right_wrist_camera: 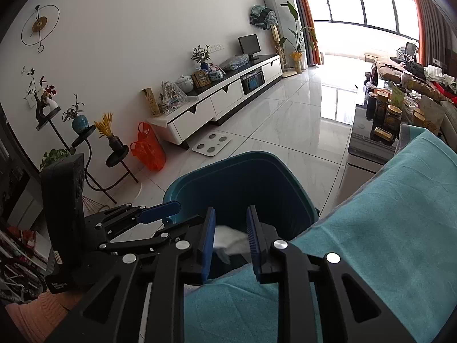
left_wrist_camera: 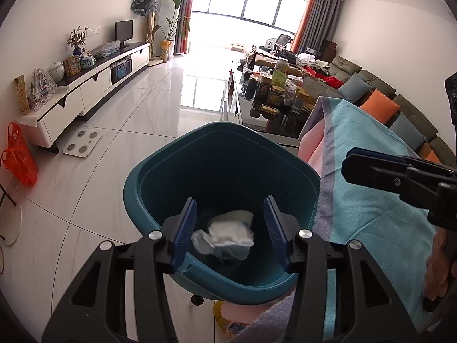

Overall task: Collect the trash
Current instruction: 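Carry tissue and cup to the teal wastebasket and release both, then move both tools back over the trash on the blanket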

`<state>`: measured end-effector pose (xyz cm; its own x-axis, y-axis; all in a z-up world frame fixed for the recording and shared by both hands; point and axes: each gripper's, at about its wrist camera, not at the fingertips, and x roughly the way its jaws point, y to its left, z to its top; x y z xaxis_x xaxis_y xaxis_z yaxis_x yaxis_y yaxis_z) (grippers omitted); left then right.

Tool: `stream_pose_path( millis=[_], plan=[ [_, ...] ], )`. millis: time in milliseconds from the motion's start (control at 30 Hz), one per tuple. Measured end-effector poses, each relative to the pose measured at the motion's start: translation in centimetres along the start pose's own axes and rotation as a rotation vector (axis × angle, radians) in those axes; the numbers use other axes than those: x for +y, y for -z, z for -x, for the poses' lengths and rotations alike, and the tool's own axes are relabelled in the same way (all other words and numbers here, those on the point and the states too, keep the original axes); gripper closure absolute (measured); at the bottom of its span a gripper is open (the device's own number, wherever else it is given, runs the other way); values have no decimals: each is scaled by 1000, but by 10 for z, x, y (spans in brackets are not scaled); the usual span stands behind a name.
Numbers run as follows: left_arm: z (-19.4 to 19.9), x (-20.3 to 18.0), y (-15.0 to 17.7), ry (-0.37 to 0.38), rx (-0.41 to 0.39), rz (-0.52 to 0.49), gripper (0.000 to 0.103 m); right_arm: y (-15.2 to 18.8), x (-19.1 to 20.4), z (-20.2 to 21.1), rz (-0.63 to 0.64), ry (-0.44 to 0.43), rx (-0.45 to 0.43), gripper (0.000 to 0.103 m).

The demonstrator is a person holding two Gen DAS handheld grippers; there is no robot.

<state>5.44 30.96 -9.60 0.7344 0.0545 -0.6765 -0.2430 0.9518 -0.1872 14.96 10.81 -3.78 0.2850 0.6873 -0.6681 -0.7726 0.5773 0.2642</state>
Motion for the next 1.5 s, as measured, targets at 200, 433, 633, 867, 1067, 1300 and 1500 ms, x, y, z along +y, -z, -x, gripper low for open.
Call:
stream_pose_path(
  millis=[200,433,633,867,1067,1300,1500],
  plan=[
    [31,-17,0,35,-87,-28,44,11,-11,46,-7,23,-75,72],
    [81,-77,6,170,-206,-135,24,39,-21,128,4,86,-207,58],
    [97,-149,26,364,-184,-267,22,80,-40,192,-28,190,-283,57],
    [103,-238,67,612,-88,-434,20,134,-77,260,-138,327,-324,56],
    [98,-301,101,761,8,-556,19,183,-105,303,-256,458,-330,56],
    [75,-341,112,841,127,-538,19,227,-127,338,-348,556,-334,56],
    [61,-352,114,857,194,-501,32,257,-134,345,-397,598,-289,52]
  ],
)
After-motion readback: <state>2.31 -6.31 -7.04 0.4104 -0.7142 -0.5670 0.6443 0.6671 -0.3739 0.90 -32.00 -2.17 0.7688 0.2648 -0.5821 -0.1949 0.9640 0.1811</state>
